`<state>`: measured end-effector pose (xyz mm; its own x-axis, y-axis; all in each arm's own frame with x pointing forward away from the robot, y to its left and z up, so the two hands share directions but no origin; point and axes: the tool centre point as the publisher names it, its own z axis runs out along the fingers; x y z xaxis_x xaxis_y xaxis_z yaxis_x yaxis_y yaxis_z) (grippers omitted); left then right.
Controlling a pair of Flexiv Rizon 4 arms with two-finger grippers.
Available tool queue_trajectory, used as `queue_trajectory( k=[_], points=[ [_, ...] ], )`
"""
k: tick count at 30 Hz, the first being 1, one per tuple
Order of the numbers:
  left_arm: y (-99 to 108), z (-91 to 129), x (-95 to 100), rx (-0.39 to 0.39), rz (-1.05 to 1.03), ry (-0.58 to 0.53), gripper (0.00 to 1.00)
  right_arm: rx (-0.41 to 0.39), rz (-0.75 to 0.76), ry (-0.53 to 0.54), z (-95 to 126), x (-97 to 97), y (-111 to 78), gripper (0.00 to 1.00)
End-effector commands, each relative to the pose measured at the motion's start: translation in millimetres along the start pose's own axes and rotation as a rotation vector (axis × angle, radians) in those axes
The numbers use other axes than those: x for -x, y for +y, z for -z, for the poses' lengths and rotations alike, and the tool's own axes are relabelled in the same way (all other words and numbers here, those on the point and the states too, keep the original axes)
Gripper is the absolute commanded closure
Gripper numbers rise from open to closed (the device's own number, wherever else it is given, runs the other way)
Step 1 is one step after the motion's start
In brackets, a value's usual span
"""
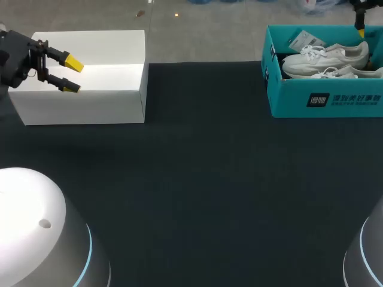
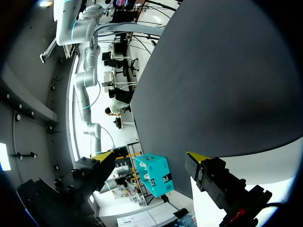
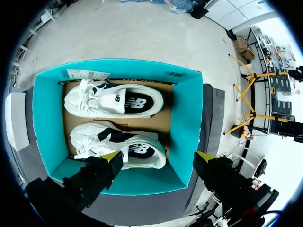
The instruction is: Take the shoe out of the shoebox, open the shoe tongue, remove and reinsert the insole, then place the shoe into the shoebox
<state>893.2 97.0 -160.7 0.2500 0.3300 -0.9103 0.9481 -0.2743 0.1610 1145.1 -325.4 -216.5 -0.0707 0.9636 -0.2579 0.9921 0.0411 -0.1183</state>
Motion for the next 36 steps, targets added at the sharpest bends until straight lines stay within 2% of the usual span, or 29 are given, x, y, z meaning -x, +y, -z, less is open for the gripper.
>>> queue_trajectory(
  k=[1, 6, 11, 15, 18, 20, 23, 27, 30, 31, 33, 35, 36],
  points=[
    [-0.4, 0.6, 0.3, -0.001, -0.001, 0.003, 0.0, 0.359, -0.014, -0.022, -1.3, -7.5, -108.3, 0.0],
    [-0.4, 0.6, 0.3, -0.001, -0.001, 0.003, 0.0, 0.334, -0.086, 0.016, 0.3, -7.8, -130.4, 0.0],
    [-0.4, 0.6, 0.3, -0.001, -0.001, 0.003, 0.0, 0.366, -0.142, 0.048, 9.2, -9.3, -149.1, 0.0],
    [-0.4, 0.6, 0.3, -0.001, -0.001, 0.003, 0.0, 0.389, -0.167, 0.025, 11.6, -11.5, -157.0, 0.0],
    [15.4, -2.1, -2.3, 0.016, 0.105, 0.134, 0.0, 0.389, -0.167, 0.025, 11.6, -11.5, -157.0, 0.0],
    [30.8, -3.7, -3.9, 0.077, 0.276, 0.218, 0.0, 0.389, -0.167, 0.025, 11.6, -11.5, -157.0, 0.0],
    [50.4, 1.4, -3.5, 0.235, 0.54, 0.236, 0.0, 0.389, -0.167, 0.025, 11.6, -11.5, -157.0, 0.0],
    [71.0, 22.4, -9.4, 0.425, 0.875, 0.078, 0.0, 0.389, -0.167, 0.025, 11.6, -11.5, -157.0, 0.0],
    [77.7, 41.3, -24.2, 0.655, 1.084, -0.051, 0.0, 0.389, -0.167, 0.025, 11.6, -11.5, -157.0, 0.0],
    [77.8, 48.1, -29.9, 0.772, 1.141, -0.104, 0.0, 0.389, -0.167, 0.025, 11.6, -11.5, -157.0, 0.0],
    [75.8, 58.6, -37.1, 0.953, 1.202, -0.199, 0.0, 0.389, -0.167, 0.025, 11.6, -11.5, -157.0, 0.0],
    [71.5, 66.9, -39.9, 1.095, 1.195, -0.233, 0.0, 0.389, -0.167, 0.025, 11.6, -11.5, -157.0, 0.0],
    [70.6, 68.7, -38.2, 1.127, 1.133, -0.207, 0.0, 0.389, -0.167, 0.025, 11.6, -11.5, -157.0, 0.0]
  ],
)
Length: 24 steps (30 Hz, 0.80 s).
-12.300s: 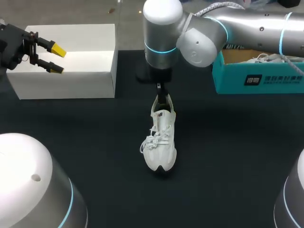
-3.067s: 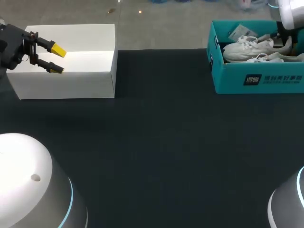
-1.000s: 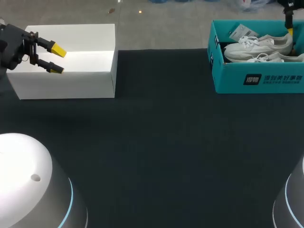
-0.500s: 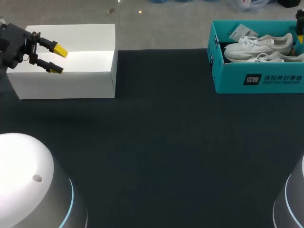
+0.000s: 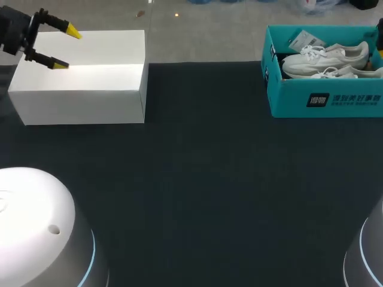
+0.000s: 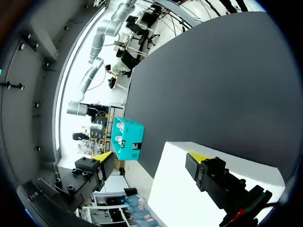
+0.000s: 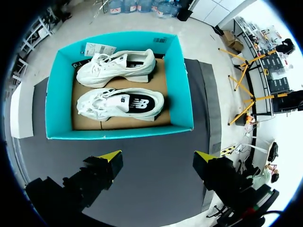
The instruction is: Take the shoe out of the shoebox, open the shoe tongue, remove and reinsert the insole, then place the shoe into the shoebox
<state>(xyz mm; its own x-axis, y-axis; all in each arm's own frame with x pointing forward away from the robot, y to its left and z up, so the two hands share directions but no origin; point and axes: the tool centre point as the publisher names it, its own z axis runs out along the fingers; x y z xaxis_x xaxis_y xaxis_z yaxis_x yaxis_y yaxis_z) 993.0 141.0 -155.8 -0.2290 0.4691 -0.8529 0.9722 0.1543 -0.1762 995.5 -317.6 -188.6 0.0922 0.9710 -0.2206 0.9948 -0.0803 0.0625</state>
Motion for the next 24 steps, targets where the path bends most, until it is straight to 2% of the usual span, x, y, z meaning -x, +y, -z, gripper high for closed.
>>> queue_trajectory(
  k=[1, 19, 21, 24],
  points=[
    [-7.5, 9.3, -9.4, 0.733, 0.758, -0.403, 0.0, 0.244, -0.001, 0.001, -0.9, 0.5, -5.8, 0.0],
    [-7.5, 9.3, -9.4, 0.733, 0.758, -0.403, 0.0, 0.244, -0.001, 0.001, -0.9, 0.5, -5.8, 0.0],
    [3.3, 11.8, 7.7, 0.82, 0.988, -0.487, 0.0, 0.244, -0.001, 0.001, -0.9, 0.5, -5.8, 0.0],
    [15.0, 23.8, 31.0, 0.903, 1.32, -0.527, 0.0, 0.092, 0.069, 0.007, -19.7, -9.6, -17.7, 0.0]
  ],
)
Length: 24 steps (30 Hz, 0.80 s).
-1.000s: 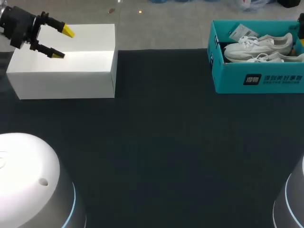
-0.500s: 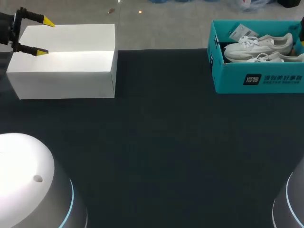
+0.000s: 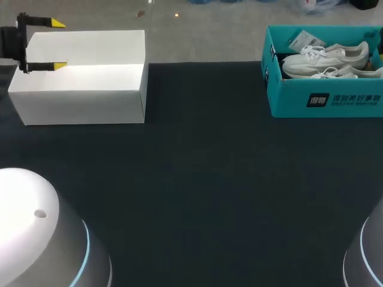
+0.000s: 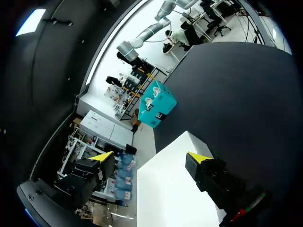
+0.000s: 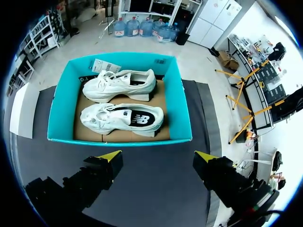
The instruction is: Take the shoe out of the shoebox, open the shoe tongue, remove and reinsert the insole, then place the shoe into the shoebox
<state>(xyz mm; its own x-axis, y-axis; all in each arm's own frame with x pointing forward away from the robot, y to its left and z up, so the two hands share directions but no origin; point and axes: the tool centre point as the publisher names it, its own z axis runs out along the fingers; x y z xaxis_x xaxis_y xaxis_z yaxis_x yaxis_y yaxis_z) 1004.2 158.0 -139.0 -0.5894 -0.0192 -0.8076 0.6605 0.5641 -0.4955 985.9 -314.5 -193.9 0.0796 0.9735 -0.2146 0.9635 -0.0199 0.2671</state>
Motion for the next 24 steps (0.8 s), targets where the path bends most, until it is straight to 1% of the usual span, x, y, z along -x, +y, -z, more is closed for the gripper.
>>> queue_trajectory(
  k=[1, 3, 4, 5, 6, 9, 12, 13, 16, 17, 18, 19, 20, 22, 24],
  points=[
    [-6.1, -7.1, 25.2, 0.671, 0.774, -0.253, 0.0, -0.153, 0.067, 0.019, -15.7, -7.0, -13.2, 0.0],
    [-3.0, -8.3, 36.2, 0.764, 0.901, -0.232, 0.0, -0.212, 0.103, 0.041, -19.9, -9.1, -20.8, 0.0],
    [-1.7, -8.3, 39.7, 0.789, 0.943, -0.238, 0.0, -0.25, 0.12, 0.041, -21.7, -9.5, -25.6, 0.0],
    [-0.9, -8.0, 43.5, 0.801, 1.011, -0.212, 0.0, -0.272, 0.128, 0.049, -22.4, -8.8, -28.6, 0.0],
    [0.6, -8.6, 45.8, 0.827, 1.042, -0.219, 0.0, -0.282, 0.137, 0.065, -21.9, -7.8, -31.4, 0.0],
    [3.6, -10.3, 48.8, 0.861, 1.108, -0.232, 0.0, -0.331, 0.142, 0.094, -22.4, -1.9, -36.4, 0.0],
    [9.9, -13.3, 51.3, 0.922, 1.215, -0.242, 0.0, -0.366, 0.152, 0.129, -18.0, 2.7, -43.2, 0.0],
    [11.4, -14.3, 51.1, 0.946, 1.235, -0.243, 0.0, -0.366, 0.157, 0.145, -16.3, 4.1, -45.9, 0.0],
    [14.2, -15.5, 48.2, 1.012, 1.386, -0.227, 0.0, -0.376, 0.164, 0.176, -9.2, 5.9, -54.2, 0.0],
    [16.5, -15.7, 46.8, 1.054, 1.469, -0.248, 0.0, -0.376, 0.167, 0.172, -7.8, 5.5, -58.6, 0.0],
    [19.2, -15.4, 45.9, 1.075, 1.551, -0.243, 0.0, -0.375, 0.171, 0.172, -6.0, 5.1, -61.9, 0.0],
    [19.3, -15.3, 45.6, 1.096, 1.587, -0.245, 0.0, -0.379, 0.178, 0.179, -4.7, 4.3, -64.8, 0.0],
    [22.6, -15.5, 44.3, 1.139, 1.68, -0.274, 0.0, -0.379, 0.181, 0.179, -2.9, 3.1, -69.2, 0.0],
    [31.6, -13.9, 44.2, 1.171, 1.811, -0.301, 0.0, -0.381, 0.184, 0.178, -0.1, 2.1, -75.4, 0.0],
    [37.2, -11.6, 44.7, 1.18, 1.903, -0.345, 0.0, -0.384, 0.186, 0.185, 3.3, 1.0, -81.6, 0.0]
  ],
)
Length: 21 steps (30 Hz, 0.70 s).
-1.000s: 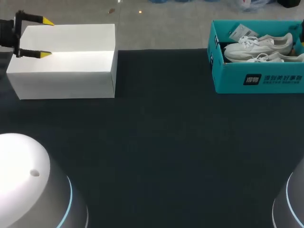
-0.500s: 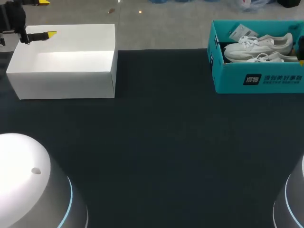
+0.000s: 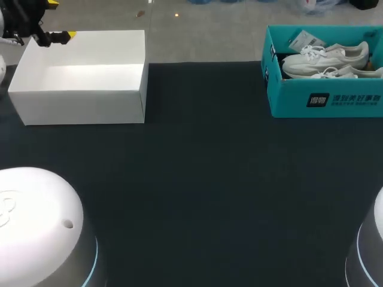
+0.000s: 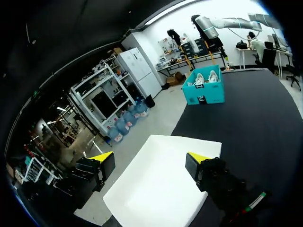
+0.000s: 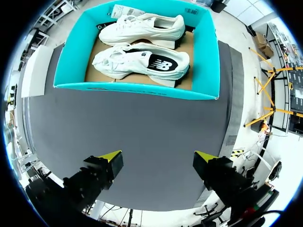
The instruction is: Take the shoe out of the shoebox, open the shoe tongue, remove and reinsert the insole, then place the shoe into the shoebox
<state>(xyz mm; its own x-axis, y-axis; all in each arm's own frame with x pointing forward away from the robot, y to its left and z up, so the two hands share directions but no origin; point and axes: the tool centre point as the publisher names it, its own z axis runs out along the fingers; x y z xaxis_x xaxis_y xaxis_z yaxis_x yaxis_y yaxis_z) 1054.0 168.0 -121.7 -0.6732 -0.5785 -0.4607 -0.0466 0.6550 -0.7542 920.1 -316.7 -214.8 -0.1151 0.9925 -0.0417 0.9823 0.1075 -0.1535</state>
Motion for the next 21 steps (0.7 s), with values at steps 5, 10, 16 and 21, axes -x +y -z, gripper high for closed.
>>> queue_trajectory(
  k=[5, 10, 16, 21],
  points=[
    [6.5, -2.1, 7.5, 0.784, 1.158, -0.296, 0.0, 0.122, 0.006, 0.055, 2.6, -10.1, -31.8, 0.0],
    [6.5, -2.1, 7.5, 0.784, 1.158, -0.296, 0.0, 0.122, 0.006, 0.055, 2.6, -10.1, -31.8, 0.0],
    [6.5, -2.1, 7.5, 0.784, 1.158, -0.296, 0.0, 0.122, 0.006, 0.055, 2.6, -10.1, -31.8, 0.0],
    [-4.9, -5.4, 19.5, 1.075, 1.488, -0.209, 0.0, 0.122, 0.006, 0.055, 2.6, -10.1, -31.8, 0.0]
  ],
)
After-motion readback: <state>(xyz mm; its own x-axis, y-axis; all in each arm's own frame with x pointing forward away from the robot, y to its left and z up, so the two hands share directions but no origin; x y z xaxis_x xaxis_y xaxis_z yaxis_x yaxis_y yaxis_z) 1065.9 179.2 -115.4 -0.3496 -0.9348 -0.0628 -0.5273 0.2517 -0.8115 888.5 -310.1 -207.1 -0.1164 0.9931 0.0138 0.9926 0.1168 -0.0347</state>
